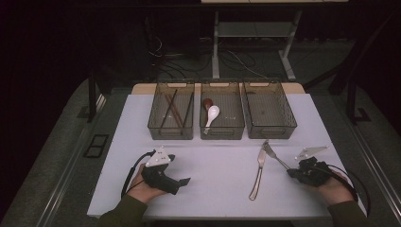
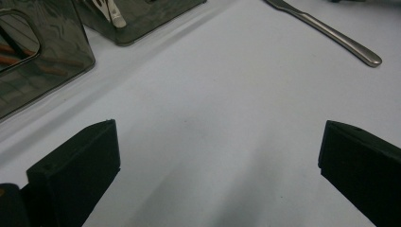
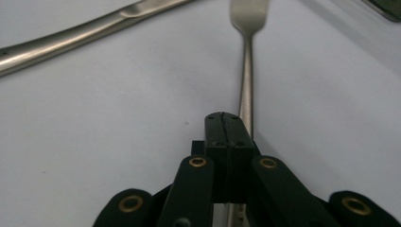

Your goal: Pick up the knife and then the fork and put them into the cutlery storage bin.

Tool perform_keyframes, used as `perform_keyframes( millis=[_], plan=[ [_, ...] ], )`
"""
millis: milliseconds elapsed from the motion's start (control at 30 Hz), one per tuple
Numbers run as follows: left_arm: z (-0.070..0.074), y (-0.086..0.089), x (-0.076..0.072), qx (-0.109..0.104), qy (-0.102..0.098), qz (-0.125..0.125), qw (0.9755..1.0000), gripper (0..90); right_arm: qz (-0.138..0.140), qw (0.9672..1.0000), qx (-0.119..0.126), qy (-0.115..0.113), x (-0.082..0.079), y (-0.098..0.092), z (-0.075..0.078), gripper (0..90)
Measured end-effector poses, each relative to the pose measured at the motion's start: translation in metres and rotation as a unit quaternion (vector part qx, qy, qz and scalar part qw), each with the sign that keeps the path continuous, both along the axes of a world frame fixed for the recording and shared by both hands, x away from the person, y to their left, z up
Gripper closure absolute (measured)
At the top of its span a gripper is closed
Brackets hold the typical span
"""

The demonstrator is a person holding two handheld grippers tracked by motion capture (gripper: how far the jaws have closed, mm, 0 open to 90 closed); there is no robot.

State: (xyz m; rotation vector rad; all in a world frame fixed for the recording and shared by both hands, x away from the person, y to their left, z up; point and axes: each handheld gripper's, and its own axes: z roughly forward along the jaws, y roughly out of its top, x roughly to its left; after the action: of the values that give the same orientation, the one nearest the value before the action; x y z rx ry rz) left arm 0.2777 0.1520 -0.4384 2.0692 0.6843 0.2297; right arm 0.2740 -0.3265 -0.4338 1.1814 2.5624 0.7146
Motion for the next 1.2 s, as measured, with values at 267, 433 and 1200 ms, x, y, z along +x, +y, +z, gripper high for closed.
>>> perform_keyframes(
  millis=[267, 433, 1200],
  plan=[
    [0.000, 0.001, 0.000, 0.000, -0.003, -0.003, 1.0000, 0.0, -0.008, 0.9999, 0.004, 0.005, 0.009, -0.014, 0.000, 90.0],
    [0.000, 0.001, 0.000, -0.001, -0.002, -0.005, 1.0000, 0.0, 0.007, 0.9996, 0.023, 0.014, 0.010, -0.014, 0.008, 80.9],
    [-0.002, -0.002, 0.001, -0.002, 0.004, -0.021, 0.9998, 0.0, 0.060, 0.9820, -0.118, 0.135, 0.082, 0.038, 0.016, 74.2]
  ],
)
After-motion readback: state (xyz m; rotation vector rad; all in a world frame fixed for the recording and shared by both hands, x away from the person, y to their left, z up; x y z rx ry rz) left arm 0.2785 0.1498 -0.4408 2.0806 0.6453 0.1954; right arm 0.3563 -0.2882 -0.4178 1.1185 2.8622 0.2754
